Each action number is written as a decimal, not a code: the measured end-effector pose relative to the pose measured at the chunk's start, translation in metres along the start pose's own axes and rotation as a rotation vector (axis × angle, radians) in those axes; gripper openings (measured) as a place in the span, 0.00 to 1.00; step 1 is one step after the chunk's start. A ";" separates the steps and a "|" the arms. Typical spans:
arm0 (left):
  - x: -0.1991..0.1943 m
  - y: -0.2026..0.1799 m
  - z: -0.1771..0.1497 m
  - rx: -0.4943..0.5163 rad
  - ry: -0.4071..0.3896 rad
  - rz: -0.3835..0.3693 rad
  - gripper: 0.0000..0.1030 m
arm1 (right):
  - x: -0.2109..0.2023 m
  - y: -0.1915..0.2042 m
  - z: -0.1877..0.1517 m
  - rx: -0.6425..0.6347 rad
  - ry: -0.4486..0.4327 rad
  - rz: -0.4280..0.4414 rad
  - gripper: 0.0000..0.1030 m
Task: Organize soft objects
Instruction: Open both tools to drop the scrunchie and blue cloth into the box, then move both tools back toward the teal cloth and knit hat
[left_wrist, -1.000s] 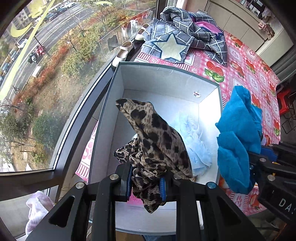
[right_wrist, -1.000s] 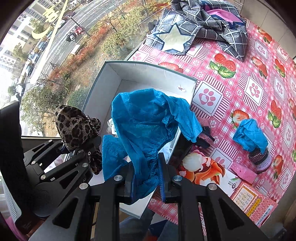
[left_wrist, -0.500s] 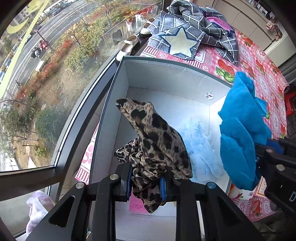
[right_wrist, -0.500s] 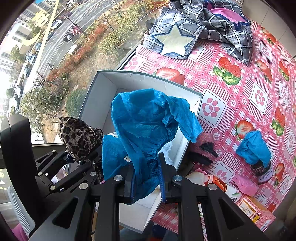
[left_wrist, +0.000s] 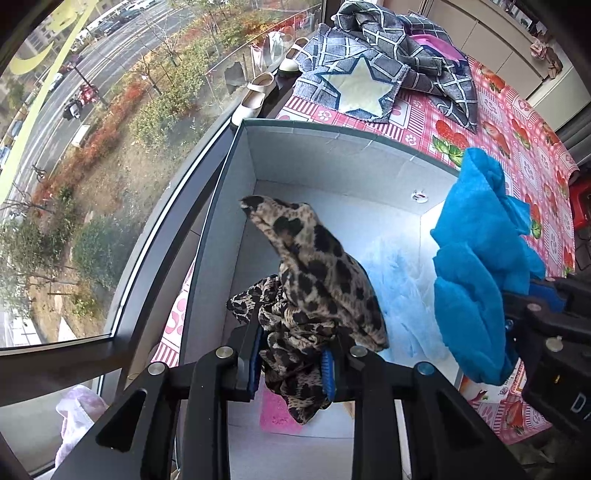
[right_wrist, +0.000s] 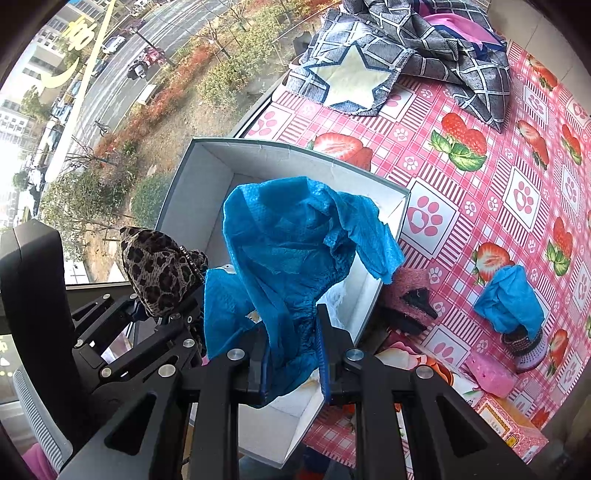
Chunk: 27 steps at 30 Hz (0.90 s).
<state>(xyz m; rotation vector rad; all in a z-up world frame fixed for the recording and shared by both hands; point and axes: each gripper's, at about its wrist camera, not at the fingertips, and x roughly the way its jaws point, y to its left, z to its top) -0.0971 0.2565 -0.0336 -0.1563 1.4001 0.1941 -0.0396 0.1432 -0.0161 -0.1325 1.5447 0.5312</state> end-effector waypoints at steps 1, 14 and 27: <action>-0.002 0.000 0.000 -0.001 -0.009 -0.006 0.40 | -0.001 0.001 0.000 -0.007 -0.001 0.000 0.19; -0.025 0.004 0.000 -0.049 -0.090 -0.079 0.90 | -0.026 -0.013 -0.002 0.019 -0.056 0.015 0.90; -0.063 -0.086 0.006 0.137 -0.105 -0.241 0.90 | -0.098 -0.138 -0.047 0.318 -0.066 0.116 0.90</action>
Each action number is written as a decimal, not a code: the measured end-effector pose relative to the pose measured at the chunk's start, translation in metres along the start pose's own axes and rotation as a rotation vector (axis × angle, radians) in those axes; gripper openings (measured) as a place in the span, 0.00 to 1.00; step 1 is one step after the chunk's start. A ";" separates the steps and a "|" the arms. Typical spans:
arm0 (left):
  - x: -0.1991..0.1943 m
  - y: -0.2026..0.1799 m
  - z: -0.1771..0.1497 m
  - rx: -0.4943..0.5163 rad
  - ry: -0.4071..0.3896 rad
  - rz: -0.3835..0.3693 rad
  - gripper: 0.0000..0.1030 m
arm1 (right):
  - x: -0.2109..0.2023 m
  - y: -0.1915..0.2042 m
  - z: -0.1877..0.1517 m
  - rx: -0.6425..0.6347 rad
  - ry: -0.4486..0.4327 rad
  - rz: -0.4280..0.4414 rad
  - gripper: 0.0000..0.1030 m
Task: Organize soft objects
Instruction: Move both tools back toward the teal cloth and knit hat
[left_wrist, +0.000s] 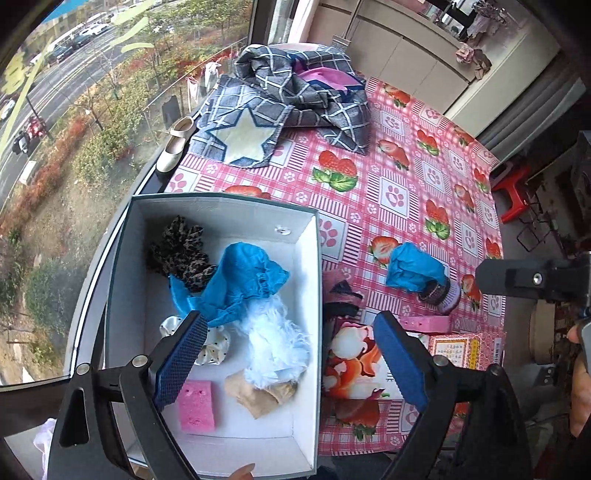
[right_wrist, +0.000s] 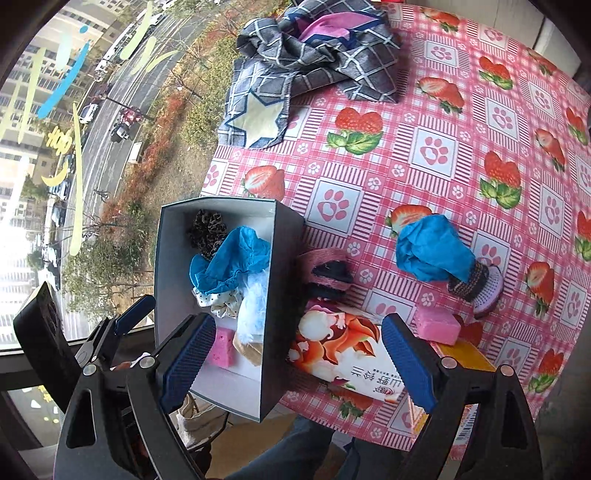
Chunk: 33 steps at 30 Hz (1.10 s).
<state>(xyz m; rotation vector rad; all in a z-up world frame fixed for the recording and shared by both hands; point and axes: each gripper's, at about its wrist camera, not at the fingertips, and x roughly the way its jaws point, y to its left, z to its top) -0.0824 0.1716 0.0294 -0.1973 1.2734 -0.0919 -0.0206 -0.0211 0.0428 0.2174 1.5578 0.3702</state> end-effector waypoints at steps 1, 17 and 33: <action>0.004 -0.010 0.003 0.016 0.014 -0.010 0.90 | -0.007 -0.013 -0.002 0.026 -0.001 -0.006 0.90; 0.124 -0.134 0.049 0.068 0.268 -0.039 0.90 | -0.010 -0.194 -0.014 0.279 0.055 -0.078 0.90; 0.227 -0.152 0.074 -0.074 0.455 0.017 0.90 | 0.097 -0.212 0.014 0.081 0.192 -0.026 0.90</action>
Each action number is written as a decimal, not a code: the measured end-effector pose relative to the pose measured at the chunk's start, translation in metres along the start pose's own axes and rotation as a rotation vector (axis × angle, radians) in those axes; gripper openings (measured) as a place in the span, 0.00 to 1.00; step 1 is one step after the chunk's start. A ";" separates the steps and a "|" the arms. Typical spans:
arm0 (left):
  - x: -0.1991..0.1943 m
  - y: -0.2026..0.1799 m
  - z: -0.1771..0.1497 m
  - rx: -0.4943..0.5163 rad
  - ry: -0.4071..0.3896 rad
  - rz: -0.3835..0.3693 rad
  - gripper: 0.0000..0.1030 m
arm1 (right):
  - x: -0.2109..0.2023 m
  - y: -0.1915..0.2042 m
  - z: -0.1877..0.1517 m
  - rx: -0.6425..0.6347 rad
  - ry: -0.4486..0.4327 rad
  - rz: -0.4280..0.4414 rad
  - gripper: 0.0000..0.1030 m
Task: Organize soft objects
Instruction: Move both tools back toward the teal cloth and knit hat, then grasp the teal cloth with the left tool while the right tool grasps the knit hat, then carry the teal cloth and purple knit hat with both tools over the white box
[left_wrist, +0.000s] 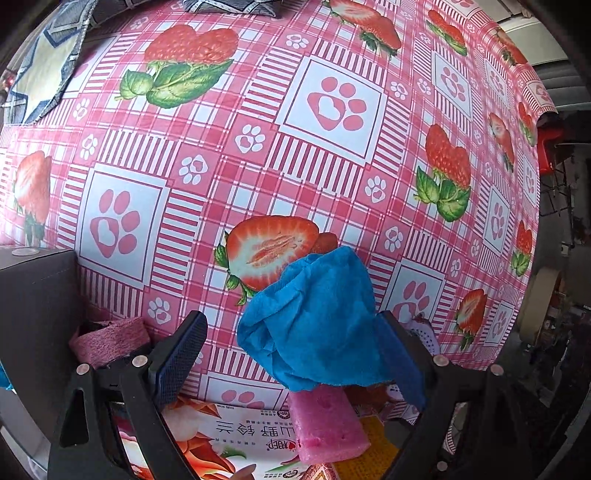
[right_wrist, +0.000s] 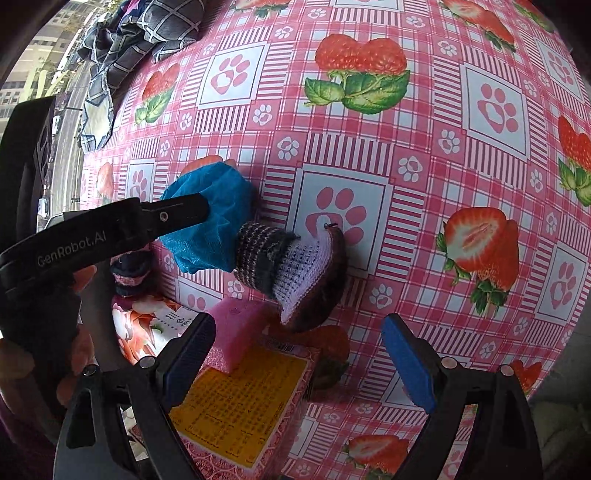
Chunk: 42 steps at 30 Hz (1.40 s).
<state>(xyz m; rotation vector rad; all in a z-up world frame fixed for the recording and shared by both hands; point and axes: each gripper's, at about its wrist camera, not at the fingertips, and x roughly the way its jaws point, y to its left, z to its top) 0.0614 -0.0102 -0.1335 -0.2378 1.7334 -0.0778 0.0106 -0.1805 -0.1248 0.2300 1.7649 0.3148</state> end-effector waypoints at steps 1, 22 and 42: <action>0.004 0.001 0.001 -0.006 0.011 0.010 0.90 | 0.005 0.001 0.003 -0.012 0.006 0.002 0.90; 0.001 -0.026 -0.007 0.106 -0.031 0.032 0.30 | 0.004 -0.003 0.010 -0.016 -0.088 -0.011 0.32; -0.067 -0.001 -0.044 0.176 -0.226 0.092 0.30 | -0.009 -0.036 -0.017 0.117 -0.128 -0.095 0.43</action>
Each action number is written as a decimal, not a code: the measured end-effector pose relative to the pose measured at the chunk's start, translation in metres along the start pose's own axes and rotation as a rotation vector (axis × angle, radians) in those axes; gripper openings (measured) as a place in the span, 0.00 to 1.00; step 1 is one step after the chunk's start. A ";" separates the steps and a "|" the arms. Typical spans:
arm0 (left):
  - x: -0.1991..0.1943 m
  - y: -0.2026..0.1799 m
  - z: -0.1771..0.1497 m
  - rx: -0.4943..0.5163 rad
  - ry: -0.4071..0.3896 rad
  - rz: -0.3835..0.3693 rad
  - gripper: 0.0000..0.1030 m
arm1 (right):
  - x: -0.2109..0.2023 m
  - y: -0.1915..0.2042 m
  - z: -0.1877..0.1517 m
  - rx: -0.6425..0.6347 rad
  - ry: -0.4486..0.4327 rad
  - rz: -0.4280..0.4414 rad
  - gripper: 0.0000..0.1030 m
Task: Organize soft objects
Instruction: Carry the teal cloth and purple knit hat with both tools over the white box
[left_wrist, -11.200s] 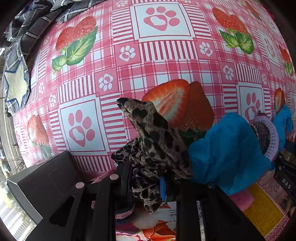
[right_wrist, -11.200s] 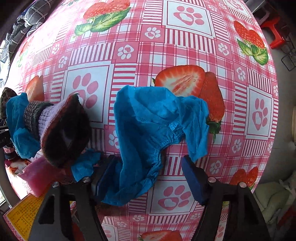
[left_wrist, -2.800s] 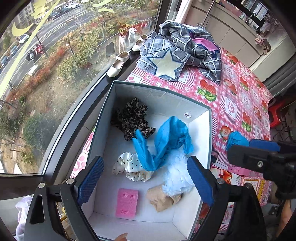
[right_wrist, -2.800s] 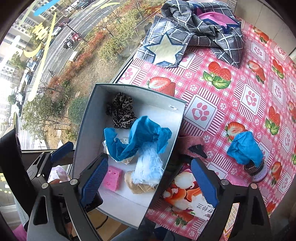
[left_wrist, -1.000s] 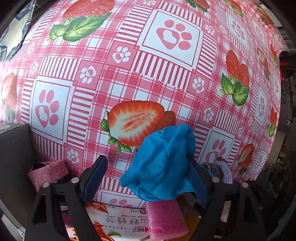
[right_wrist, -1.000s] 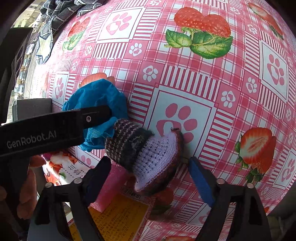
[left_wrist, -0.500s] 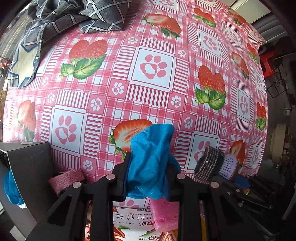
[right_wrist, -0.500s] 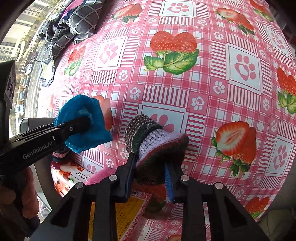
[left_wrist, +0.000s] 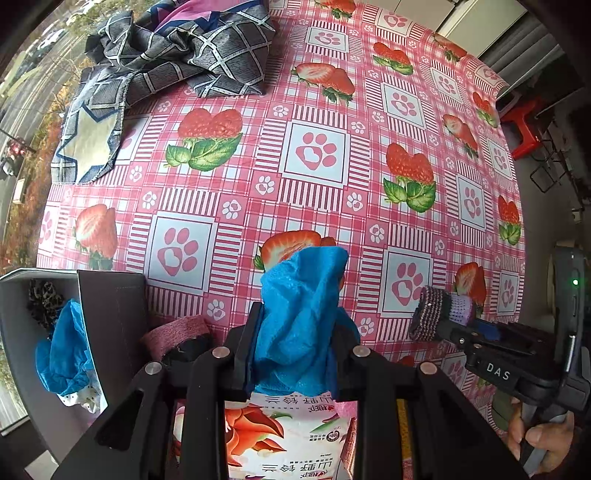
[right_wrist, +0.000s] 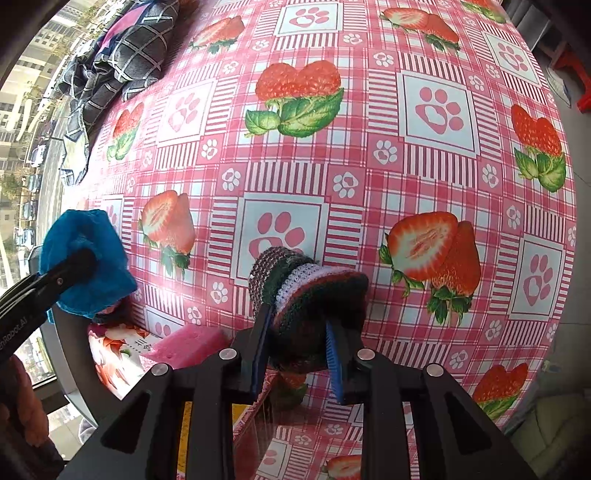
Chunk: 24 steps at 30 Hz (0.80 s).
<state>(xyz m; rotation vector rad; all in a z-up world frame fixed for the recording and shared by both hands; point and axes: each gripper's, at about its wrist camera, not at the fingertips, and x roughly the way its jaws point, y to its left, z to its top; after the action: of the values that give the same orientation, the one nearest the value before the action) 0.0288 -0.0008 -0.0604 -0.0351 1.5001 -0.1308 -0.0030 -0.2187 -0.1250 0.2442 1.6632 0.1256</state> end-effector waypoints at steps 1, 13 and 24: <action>-0.001 0.001 -0.002 0.000 0.000 0.000 0.30 | 0.004 -0.002 0.001 0.006 0.002 -0.018 0.56; -0.002 0.000 -0.020 0.027 0.000 0.043 0.30 | 0.039 0.002 -0.005 -0.033 0.025 -0.115 0.65; -0.035 0.005 -0.032 0.034 -0.072 0.083 0.30 | -0.028 -0.014 -0.017 0.043 -0.073 0.005 0.55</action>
<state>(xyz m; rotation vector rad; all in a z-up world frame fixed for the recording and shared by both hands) -0.0047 0.0101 -0.0283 0.0497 1.4252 -0.0871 -0.0187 -0.2376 -0.0989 0.2823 1.5939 0.0834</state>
